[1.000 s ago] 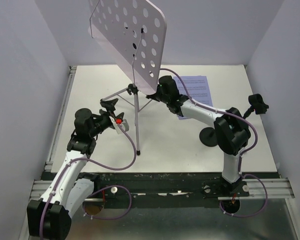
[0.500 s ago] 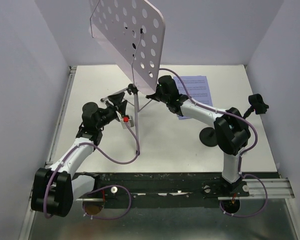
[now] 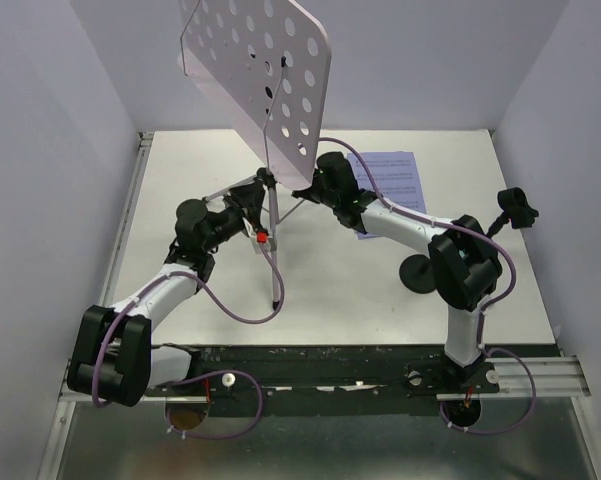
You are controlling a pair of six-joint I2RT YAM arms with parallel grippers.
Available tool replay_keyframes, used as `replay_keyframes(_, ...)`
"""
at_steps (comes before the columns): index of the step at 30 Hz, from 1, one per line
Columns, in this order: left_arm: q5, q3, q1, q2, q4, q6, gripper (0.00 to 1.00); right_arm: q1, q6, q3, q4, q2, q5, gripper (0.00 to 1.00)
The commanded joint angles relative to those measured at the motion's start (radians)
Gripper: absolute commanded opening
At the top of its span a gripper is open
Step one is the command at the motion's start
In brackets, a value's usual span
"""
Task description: Pack up the instrument practice props
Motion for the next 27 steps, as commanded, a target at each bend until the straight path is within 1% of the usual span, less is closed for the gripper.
replay_keyframes(1, 0.023, 0.036, -0.037, 0.016, 0.020, 0.047, 0.26, 0.008, 0.108, -0.066, -0.213, 0.033, 0.001, 0.00)
replay_keyframes(2, 0.009, 0.039, -0.042, 0.014, 0.007, 0.045, 0.16, 0.010, 0.110, -0.066, -0.214, 0.034, 0.001, 0.00)
replay_keyframes(4, -0.028, 0.038, -0.051, 0.005, -0.002, 0.022, 0.02, 0.010, 0.110, -0.059, -0.216, 0.036, -0.001, 0.00)
replay_keyframes(5, -0.048, 0.036, -0.054, 0.000, 0.000, 0.002, 0.00, 0.010, 0.110, -0.057, -0.214, 0.037, -0.001, 0.01)
replay_keyframes(7, -0.092, 0.038, -0.056, -0.021, -0.013, -0.060, 0.00, 0.008, 0.108, -0.053, -0.214, 0.039, 0.001, 0.00)
replay_keyframes(9, -0.135, 0.045, -0.057, -0.047, -0.058, -0.120, 0.00, 0.010, 0.108, -0.049, -0.216, 0.042, 0.004, 0.00)
replay_keyframes(13, -0.184, 0.042, -0.057, -0.078, -0.093, -0.211, 0.00, 0.010, 0.110, -0.045, -0.213, 0.048, 0.010, 0.00)
replay_keyframes(15, -0.225, 0.086, -0.057, -0.078, -0.118, -0.347, 0.00, 0.010, 0.114, -0.043, -0.216, 0.050, 0.011, 0.00)
replay_keyframes(18, -0.271, 0.220, -0.048, -0.054, -0.256, -0.612, 0.00, 0.010, 0.117, -0.039, -0.223, 0.051, 0.007, 0.00)
replay_keyframes(19, -0.287, 0.258, -0.043, -0.049, -0.279, -0.728, 0.00, 0.010, 0.117, -0.037, -0.226, 0.054, 0.007, 0.00)
replay_keyframes(21, -0.287, 0.311, -0.033, -0.041, -0.324, -0.879, 0.00, 0.010, 0.117, -0.037, -0.225, 0.053, 0.007, 0.00)
replay_keyframes(27, -0.272, 0.363, 0.003, -0.021, -0.424, -1.261, 0.00, 0.010, 0.113, -0.040, -0.226, 0.050, 0.011, 0.00)
